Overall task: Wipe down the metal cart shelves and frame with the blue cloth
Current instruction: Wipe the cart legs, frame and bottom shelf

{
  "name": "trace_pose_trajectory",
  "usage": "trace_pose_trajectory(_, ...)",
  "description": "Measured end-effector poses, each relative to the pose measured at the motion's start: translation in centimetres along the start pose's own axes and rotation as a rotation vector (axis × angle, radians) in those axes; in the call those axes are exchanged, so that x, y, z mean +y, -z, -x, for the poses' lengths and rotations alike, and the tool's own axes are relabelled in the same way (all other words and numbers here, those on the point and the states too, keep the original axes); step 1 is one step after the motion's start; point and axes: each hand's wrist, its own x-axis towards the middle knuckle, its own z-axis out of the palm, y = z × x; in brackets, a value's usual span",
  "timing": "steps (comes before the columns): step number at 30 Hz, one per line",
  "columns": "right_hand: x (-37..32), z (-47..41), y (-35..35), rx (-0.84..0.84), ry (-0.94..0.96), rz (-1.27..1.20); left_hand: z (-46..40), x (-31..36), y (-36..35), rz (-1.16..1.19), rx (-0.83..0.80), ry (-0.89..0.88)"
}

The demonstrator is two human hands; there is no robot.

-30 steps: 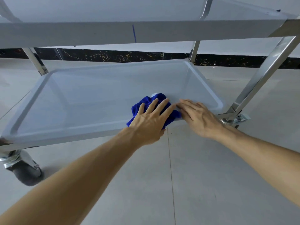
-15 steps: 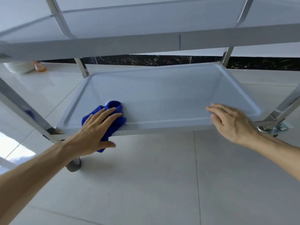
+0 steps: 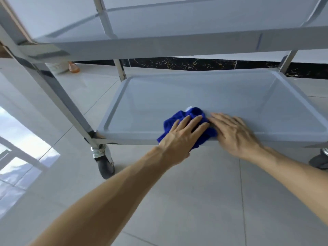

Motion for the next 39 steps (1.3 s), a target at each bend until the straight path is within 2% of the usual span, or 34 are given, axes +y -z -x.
trace_pose_trajectory(5,0.5,0.3,0.0,0.092,0.036,0.023,4.1,-4.9,0.9,-0.012,0.077,-0.038)
trace_pose_trajectory(10,0.6,0.2,0.1,0.065,0.007,0.022,12.0,-12.7,2.8,-0.117,0.122,0.177)
trace_pose_trajectory(13,0.3,0.1,0.2,0.052,-0.004,0.020,14.1,-14.1,3.8,-0.147,0.056,0.251)
trace_pose_trajectory(18,0.1,0.4,0.4,0.064,0.007,0.037,15.2,-12.5,4.4,0.058,0.150,0.268)
trace_pose_trajectory(20,0.0,0.5,0.7,0.041,-0.014,0.040,16.1,-11.5,5.3,0.198,0.223,0.336)
trace_pose_trajectory(24,-0.4,0.7,0.9,0.053,-0.008,0.041,17.9,-9.6,8.4,0.495,0.406,0.670)
trace_pose_trajectory(27,-0.3,0.6,0.8,0.052,-0.020,0.047,19.2,-9.6,10.6,0.789,0.709,0.921)
trace_pose_trajectory(28,-0.2,0.6,0.7,0.057,-0.022,0.053,19.5,-9.8,11.2,0.880,0.837,0.958)
trace_pose_trajectory(30,-0.1,0.6,0.5,0.072,-0.023,0.066,20.0,-9.8,13.0,0.908,1.053,0.992)
trace_pose_trajectory(33,-0.1,0.6,0.4,0.065,-0.024,0.081,19.7,-10.7,15.9,0.843,1.234,0.926)
trace_pose_trajectory(35,0.0,0.5,0.4,0.052,-0.028,0.083,18.6,-11.6,17.1,0.810,1.202,0.881)
trace_pose_trajectory(39,-0.1,0.6,0.6,0.042,-0.031,0.086,14.6,-12.2,15.2,0.722,0.975,0.902)
